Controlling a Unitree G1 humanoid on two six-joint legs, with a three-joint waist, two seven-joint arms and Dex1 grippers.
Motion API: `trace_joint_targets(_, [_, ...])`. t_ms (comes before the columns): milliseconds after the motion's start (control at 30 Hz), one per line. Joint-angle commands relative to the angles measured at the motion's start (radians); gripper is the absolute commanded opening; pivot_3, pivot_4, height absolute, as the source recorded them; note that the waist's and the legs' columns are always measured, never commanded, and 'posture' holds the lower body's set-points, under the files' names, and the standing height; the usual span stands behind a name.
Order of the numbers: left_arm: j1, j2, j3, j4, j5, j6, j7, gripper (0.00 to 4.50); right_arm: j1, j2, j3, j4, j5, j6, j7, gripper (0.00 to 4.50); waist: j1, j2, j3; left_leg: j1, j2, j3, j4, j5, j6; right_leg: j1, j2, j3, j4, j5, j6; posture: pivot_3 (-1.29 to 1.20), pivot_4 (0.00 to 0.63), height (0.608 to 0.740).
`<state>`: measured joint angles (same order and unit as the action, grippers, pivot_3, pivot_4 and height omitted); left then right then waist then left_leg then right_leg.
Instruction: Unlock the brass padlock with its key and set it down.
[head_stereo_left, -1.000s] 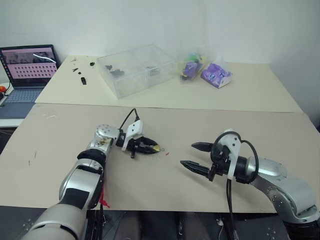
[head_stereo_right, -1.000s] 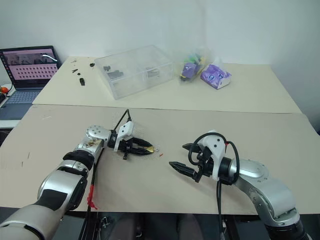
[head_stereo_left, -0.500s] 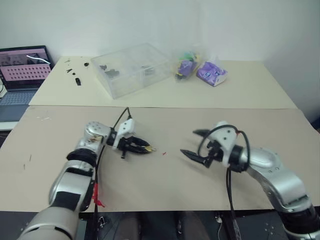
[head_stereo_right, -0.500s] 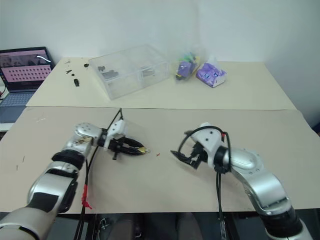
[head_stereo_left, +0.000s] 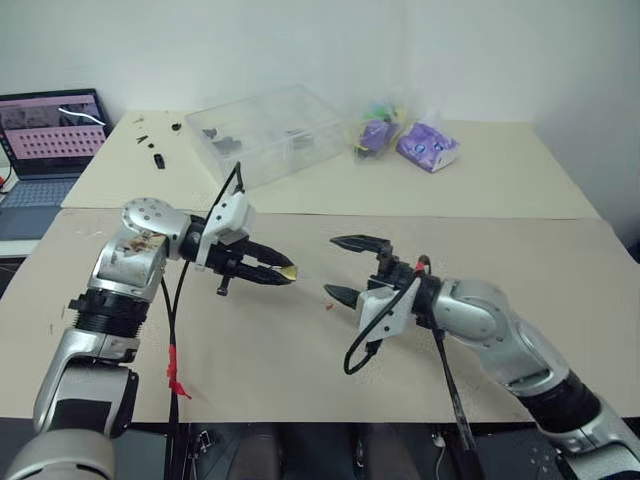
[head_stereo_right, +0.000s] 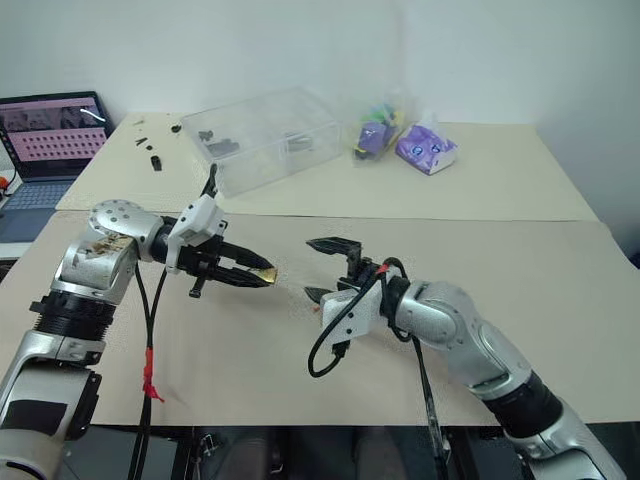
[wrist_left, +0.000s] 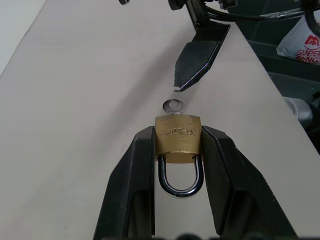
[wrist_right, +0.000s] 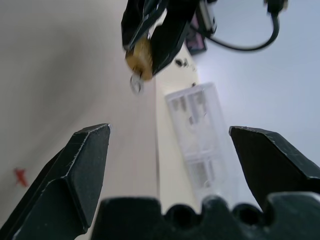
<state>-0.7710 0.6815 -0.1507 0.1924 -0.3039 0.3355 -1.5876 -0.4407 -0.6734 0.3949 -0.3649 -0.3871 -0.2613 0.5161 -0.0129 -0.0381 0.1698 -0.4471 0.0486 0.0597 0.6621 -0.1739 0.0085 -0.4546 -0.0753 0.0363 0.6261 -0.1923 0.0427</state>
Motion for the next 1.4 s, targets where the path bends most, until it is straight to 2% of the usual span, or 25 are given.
trace_joint_targets(33, [0.009, 0.020, 0.018, -0.060, -0.027, 0.025, 0.016, 0.82, -0.018, 0.001, -0.002, 0.035, -0.074, -0.159, -0.040, 4.50, -0.001, 0.000, 0.000, 0.000, 0.000, 0.000, 0.000, 0.000, 0.000, 0.000, 0.000, 0.000, 0.000, 0.000, 0.000, 0.00, 0.150, 0.726])
trace_joint_targets(233, [0.015, 0.027, 0.017, -0.083, -0.037, 0.034, 0.025, 0.82, -0.029, 0.017, -0.013, 0.102, -0.108, -0.264, -0.049, 4.50, -0.001, 0.000, 0.000, 0.000, 0.000, 0.000, 0.000, 0.000, 0.000, 0.000, 0.000, 0.000, 0.000, 0.000, 0.000, 0.00, 0.150, 0.726])
trace_joint_targets(600, [0.022, 0.026, 0.014, -0.125, -0.063, 0.069, 0.047, 0.82, -0.035, 0.077, -0.049, 0.133, -0.198, -0.280, -0.102, 4.50, -0.001, 0.000, 0.000, 0.001, 0.000, 0.000, 0.000, 0.000, 0.000, 0.000, 0.000, 0.001, 0.001, 0.000, -0.001, 0.00, 0.150, 0.726])
trace_joint_targets(700, [0.024, 0.027, 0.007, -0.125, -0.063, 0.067, 0.049, 0.82, -0.033, 0.094, -0.058, 0.124, -0.216, -0.270, -0.113, 3.83, -0.001, 0.000, 0.000, 0.001, 0.000, 0.000, 0.000, 0.000, 0.000, 0.000, 0.000, 0.001, 0.002, 0.000, -0.001, 0.00, 0.150, 0.726])
trace_joint_targets(1000, [0.012, 0.024, 0.003, -0.107, -0.061, 0.062, 0.052, 0.82, -0.024, 0.111, -0.076, 0.109, -0.236, -0.259, -0.121, 0.70, -0.001, 0.000, 0.000, 0.001, 0.000, 0.000, 0.000, 0.000, 0.000, 0.000, 0.000, 0.001, 0.002, 0.000, 0.000, 0.00, 0.150, 0.726])
trace_joint_targets(1033, [0.010, 0.022, 0.003, -0.105, -0.061, 0.061, 0.052, 0.82, -0.024, 0.111, -0.076, 0.108, -0.238, -0.259, -0.120, 0.15, -0.001, 0.000, 0.000, 0.001, 0.000, 0.000, 0.000, 0.000, 0.000, 0.000, 0.000, 0.001, 0.002, 0.000, 0.000, 0.00, 0.150, 0.726])
trace_joint_targets(1100, [0.007, 0.020, 0.004, -0.099, -0.061, 0.060, 0.055, 0.82, -0.024, 0.110, -0.076, 0.107, -0.239, -0.259, -0.118, 0.02, -0.001, 0.000, 0.000, 0.001, 0.000, 0.000, 0.000, 0.000, 0.000, 0.000, 0.000, 0.001, 0.002, 0.000, 0.000, 0.00, 0.150, 0.726])
trace_joint_targets(1400, [-0.002, 0.010, 0.003, -0.084, -0.054, 0.047, 0.070, 0.82, -0.019, 0.116, -0.074, 0.096, -0.214, -0.242, -0.096, 0.02, -0.001, 0.000, 0.000, 0.001, 0.000, 0.000, 0.000, 0.000, 0.000, 0.000, 0.000, 0.001, 0.002, 0.001, 0.001, 0.00, 0.150, 0.726])
